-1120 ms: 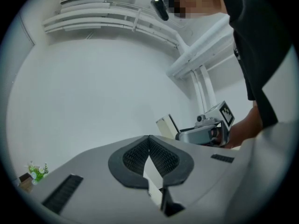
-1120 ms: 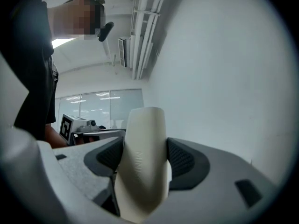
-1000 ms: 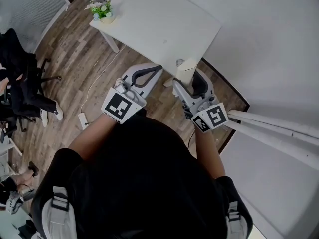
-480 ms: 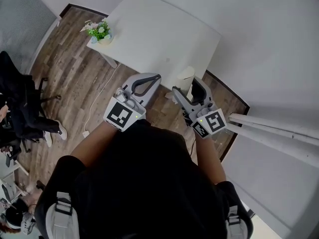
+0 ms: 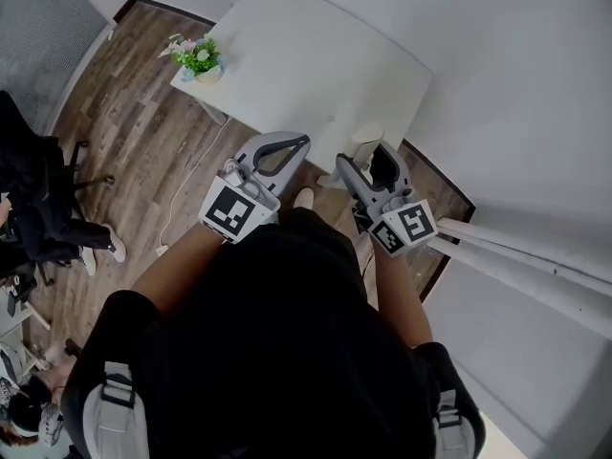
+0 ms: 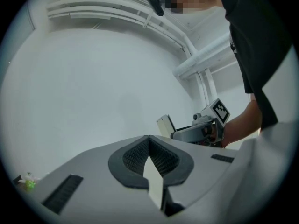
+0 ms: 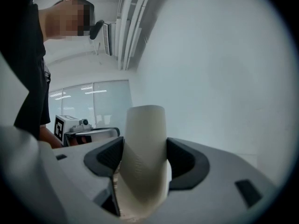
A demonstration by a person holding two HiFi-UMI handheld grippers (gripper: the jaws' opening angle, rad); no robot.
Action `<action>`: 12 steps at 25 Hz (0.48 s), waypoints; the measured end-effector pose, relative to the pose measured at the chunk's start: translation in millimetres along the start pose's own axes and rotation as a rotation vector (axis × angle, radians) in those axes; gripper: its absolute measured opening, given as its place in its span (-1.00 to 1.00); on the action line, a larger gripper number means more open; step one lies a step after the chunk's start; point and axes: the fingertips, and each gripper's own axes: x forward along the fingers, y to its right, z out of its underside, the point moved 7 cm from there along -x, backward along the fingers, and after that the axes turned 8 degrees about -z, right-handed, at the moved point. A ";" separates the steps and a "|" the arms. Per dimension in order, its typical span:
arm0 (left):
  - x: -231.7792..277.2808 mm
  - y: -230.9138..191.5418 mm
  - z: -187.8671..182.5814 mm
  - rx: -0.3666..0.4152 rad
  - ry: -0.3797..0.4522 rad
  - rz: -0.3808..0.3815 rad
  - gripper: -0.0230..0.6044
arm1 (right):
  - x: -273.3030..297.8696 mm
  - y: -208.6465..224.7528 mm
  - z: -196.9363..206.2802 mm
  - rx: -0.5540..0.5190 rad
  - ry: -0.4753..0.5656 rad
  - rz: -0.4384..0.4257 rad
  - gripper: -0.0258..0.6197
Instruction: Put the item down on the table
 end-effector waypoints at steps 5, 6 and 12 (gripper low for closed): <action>6.4 -9.8 2.9 0.004 -0.007 -0.022 -0.95 | 11.5 16.0 3.6 -0.002 -0.012 0.009 -0.01; 8.9 -12.1 4.4 0.005 -0.009 -0.026 -0.95 | 13.6 20.5 4.8 -0.003 -0.014 0.009 -0.01; 32.7 -31.2 14.8 -0.030 -0.029 -0.046 -0.95 | 37.9 53.9 9.5 -0.037 -0.063 -0.009 -0.01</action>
